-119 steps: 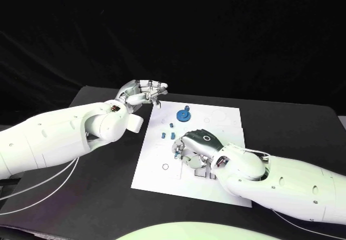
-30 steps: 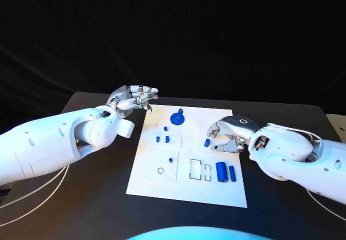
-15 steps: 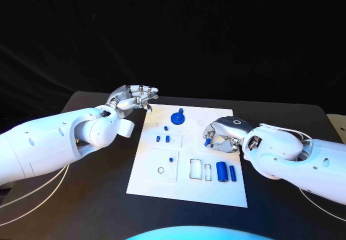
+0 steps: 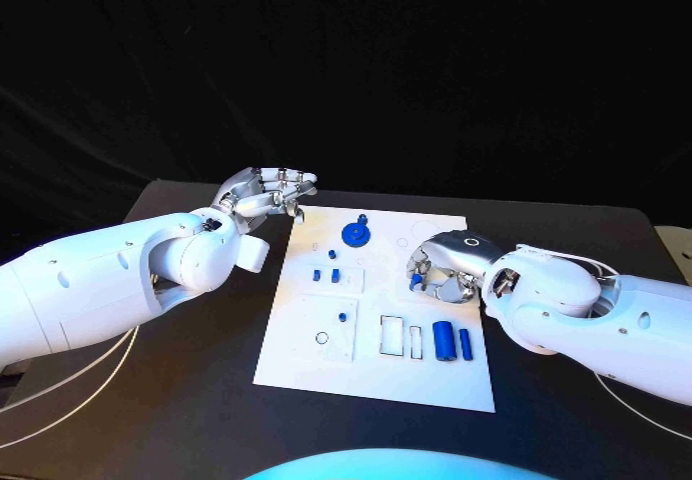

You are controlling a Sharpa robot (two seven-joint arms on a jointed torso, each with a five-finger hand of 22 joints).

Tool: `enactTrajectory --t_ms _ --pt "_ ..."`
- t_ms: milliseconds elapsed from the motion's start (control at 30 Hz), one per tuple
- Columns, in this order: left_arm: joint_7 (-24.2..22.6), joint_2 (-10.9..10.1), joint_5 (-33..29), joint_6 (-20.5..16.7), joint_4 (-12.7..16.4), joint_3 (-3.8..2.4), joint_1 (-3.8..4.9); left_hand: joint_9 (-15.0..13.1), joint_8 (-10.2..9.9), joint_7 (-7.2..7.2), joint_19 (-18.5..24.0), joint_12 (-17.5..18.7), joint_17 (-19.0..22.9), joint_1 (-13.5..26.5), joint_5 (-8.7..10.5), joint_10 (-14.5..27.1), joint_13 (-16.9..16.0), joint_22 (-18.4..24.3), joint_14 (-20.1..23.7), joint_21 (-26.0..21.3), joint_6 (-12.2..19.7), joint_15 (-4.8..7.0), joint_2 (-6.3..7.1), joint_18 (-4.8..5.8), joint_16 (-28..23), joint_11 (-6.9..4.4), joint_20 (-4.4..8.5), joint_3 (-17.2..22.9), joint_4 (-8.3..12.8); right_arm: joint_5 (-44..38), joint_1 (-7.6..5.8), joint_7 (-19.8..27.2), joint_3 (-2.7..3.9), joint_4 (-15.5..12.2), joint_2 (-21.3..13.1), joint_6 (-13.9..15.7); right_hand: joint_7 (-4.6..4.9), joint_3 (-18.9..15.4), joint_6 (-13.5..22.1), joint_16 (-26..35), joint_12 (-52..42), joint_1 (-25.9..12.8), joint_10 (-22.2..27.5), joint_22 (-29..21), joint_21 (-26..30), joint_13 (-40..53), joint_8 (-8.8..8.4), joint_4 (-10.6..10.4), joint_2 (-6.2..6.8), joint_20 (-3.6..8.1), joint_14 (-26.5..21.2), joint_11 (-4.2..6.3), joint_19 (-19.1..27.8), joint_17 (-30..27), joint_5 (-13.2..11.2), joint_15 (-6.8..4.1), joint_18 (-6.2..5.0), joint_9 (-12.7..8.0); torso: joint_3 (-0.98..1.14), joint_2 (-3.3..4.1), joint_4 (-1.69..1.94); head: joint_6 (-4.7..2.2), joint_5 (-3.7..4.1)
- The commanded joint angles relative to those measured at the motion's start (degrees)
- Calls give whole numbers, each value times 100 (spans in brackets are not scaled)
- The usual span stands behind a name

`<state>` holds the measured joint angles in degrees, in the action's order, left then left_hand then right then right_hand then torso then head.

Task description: Assemble the parts on the task board

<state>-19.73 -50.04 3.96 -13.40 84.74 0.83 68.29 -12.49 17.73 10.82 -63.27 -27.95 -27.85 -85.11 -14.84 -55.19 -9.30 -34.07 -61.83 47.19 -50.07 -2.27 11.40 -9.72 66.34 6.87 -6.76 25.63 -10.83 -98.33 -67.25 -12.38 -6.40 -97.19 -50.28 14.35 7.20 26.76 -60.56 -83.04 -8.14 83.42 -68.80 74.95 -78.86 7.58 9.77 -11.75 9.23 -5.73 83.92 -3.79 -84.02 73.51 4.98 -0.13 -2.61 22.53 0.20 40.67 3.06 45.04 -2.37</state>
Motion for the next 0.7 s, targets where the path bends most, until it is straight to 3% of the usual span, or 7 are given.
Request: enactTrajectory --t_ms 33,333,700 --pt "-15 3 -26 64 12 -3 3 -7 24 -4 32 -27 12 63 -6 38 -9 8 36 -31 28 8 -21 -87 -37 -19 -23 35 -2 -92 23 -27 -14 15 18 -48 -10 95 -74 -33 26 -15 -65 1108 -42 8 52 29 -4 46 290 8 -216 12 -34 -53 39 43 -2 -2 2 9 9" --pt "-5 -5 -26 61 11 -3 3 -7 24 -4 32 -27 12 63 -6 38 -9 8 36 -31 28 8 -21 -87 -37 -19 -23 35 -2 -139 29 -92 -13 -103 -51 328 -26 196 -148 -32 36 -70 -143 1121 -63 15 120 69 -41 59 290 27 -224 2 -44 -67 43 94 -4 -6 4 14 15" --pt "-5 4 -26 56 -20 1 3 -7 24 -4 32 -27 12 63 -6 38 -9 8 36 -31 28 8 -21 -87 -37 -19 -23 35 -2 33 -117 -74 59 -727 -317 764 -40 269 -188 -35 45 -100 -218 1147 -120 22 174 135 -28 74 292 47 -246 5 -31 -84 55 146 -6 -13 -2 2 6"
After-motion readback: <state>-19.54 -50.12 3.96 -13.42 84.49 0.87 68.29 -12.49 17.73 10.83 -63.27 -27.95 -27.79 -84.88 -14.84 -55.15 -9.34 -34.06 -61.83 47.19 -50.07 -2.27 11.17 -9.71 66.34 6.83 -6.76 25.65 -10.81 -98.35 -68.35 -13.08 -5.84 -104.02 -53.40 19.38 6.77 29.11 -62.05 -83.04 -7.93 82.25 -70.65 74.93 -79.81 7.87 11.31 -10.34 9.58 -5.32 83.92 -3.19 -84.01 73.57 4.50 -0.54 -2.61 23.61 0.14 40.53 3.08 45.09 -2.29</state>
